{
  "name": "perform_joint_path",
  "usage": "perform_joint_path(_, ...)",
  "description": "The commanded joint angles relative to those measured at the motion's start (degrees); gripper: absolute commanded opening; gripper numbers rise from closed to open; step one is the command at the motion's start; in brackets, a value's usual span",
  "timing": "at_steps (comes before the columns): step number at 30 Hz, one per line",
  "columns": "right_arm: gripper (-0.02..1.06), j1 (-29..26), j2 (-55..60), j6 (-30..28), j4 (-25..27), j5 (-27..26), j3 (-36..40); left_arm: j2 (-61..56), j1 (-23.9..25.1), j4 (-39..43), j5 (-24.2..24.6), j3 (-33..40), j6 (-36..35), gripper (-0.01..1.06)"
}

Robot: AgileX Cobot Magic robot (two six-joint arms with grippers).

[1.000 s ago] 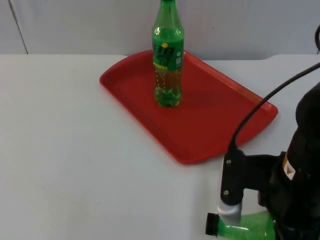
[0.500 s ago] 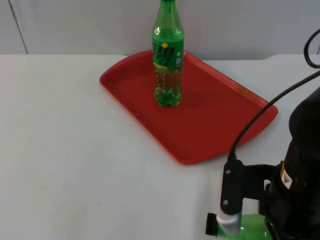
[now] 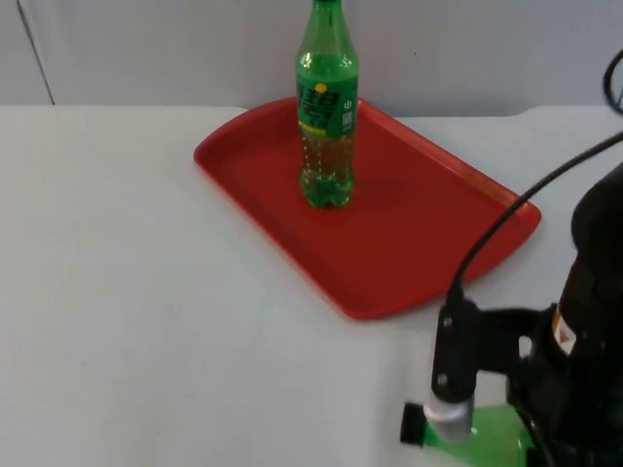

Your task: Place the bottle upright on the tray.

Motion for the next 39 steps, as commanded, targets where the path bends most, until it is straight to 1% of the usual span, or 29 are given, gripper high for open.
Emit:
perform_joint_path(1,0.00,0.4,-3.6,0.4,0.3,-0.9,-1.0,-0.2,-0.4,0.2,-0.6,0.2,0.0,1.05)
perform_joint_path(4,0.00,0.4,-7.8,0.4,0.6,-2.1,-2.4,-0.2,-0.4,0.2,-0.6,0.2,0.0,1.05)
perform_joint_path(7,0.00,0.4,-14.7,0.4,2.6,-6.8,-4.8,-0.2,-0.4,0.2,-0.6,0.2,0.0,1.05)
perform_joint_path(8,0.00,0.4,-18.8,1.1,3.4,-11.6,-5.7,-0.2,-0.4,0.2,-0.6,0.2,0.0,1.05)
perform_joint_path(9,0.00,0.4,-18.8,1.1,3.4,-11.6,-5.7,-0.2,-0.4,0.2,-0.6,0.2,0.0,1.05)
perform_joint_path(10,0.00,0.4,-20.8,2.1,3.9,-15.4,-5.8,-0.2,-0.4,0.2,-0.6,0.2,0.0,1.05)
perform_joint_path(11,0.00,0.4,-22.7,3.4,4.5,-20.5,-5.8,-0.2,-0.4,0.2,-0.6,0.2,0.0,1.05)
perform_joint_path(13,0.00,0.3,-26.6,8.3,4.3,-28.7,-5.8,-0.2,-0.4,0.2,-0.6,0.2,0.0,1.05)
perform_joint_path(14,0.00,0.3,-26.6,8.3,4.3,-28.7,-5.8,-0.2,-0.4,0.2,-0.6,0.2,0.0,1.05)
perform_joint_path(16,0.00,0.3,-29.2,13.6,4.3,-35.3,-5.8,-0.2,-0.4,0.2,-0.6,0.2,0.0,1.05)
perform_joint_path(17,0.00,0.3,-30.2,14.7,4.3,-38.1,-5.8,-0.2,-0.4,0.2,-0.6,0.2,0.0,1.05)
perform_joint_path(19,0.00,0.3,-31.3,16.3,4.4,-42.3,-5.8,-0.2,-0.4,0.2,-0.6,0.2,0.0,1.05)
perform_joint_path(20,0.00,0.3,-31.3,16.3,4.4,-42.3,-5.8,-0.2,-0.4,0.2,-0.6,0.2,0.0,1.05)
perform_joint_path(21,0.00,0.2,-31.6,16.8,5.2,-43.5,-5.8,-0.2,-0.4,0.2,-0.6,0.2,0.0,1.05)
perform_joint_path(23,0.00,-0.4,-31.6,16.9,9.1,-46.5,-5.8,-0.2,-0.4,0.2,-0.6,0.2,0.0,1.05)
perform_joint_path(24,0.00,-0.7,-31.6,15.6,11.9,-47.7,-5.6,-0.2,-0.4,0.2,-0.6,0.2,0.0,1.05)
perform_joint_path(25,0.00,-0.7,-31.6,15.6,11.9,-47.7,-5.6,-0.2,-0.4,0.2,-0.6,0.2,0.0,1.05)
perform_joint_path(26,0.00,-1.1,-31.6,14.0,14.8,-50.1,-5.1,-0.2,-0.4,0.2,-0.6,0.2,0.0,1.05)
perform_joint_path(27,0.00,-1.4,-31.6,11.5,17.6,-52.7,-4.5,-0.2,-0.4,0.2,-0.6,0.2,0.0,1.05)
perform_joint_path(29,0.00,-1.6,-31.6,3.3,27.0,-58.2,-2.7,-0.2,-0.4,0.5,-0.6,0.2,0.0,1.05)
perform_joint_path(30,0.00,-1.6,-31.6,3.3,27.0,-58.2,-2.7,-0.2,-0.4,0.5,-0.6,0.2,0.0,1.05)
perform_joint_path(31,0.00,-1.6,-31.6,-2.4,32.6,-64.8,-0.9,-0.2,-0.4,0.5,-0.6,0.2,0.0,1.05)
perform_joint_path(32,0.00,-1.6,-31.6,-4.5,34.4,-69.0,0.6,-0.2,-0.4,0.5,-0.6,0.2,0.0,1.05)
perform_joint_path(33,0.00,-1.6,-31.6,-5.0,34.7,-71.3,1.9,-0.2,-0.4,0.5,-0.6,0.2,0.0,1.05)
perform_joint_path(34,0.00,-1.6,-31.6,-5.0,34.7,-71.3,1.9,-0.2,-0.4,0.5,-0.6,0.2,0.0,1.05)
perform_joint_path(37,0.00,-1.6,-31.6,-5.0,34.1,-75.9,5.3,-0.2,-0.4,0.5,-0.6,0.2,0.0,1.05)
perform_joint_path(39,0.00,-1.6,-31.6,-5.0,34.3,-76.7,5.8,-0.2,-0.4,0.5,-0.6,0.2,0.0,1.05)
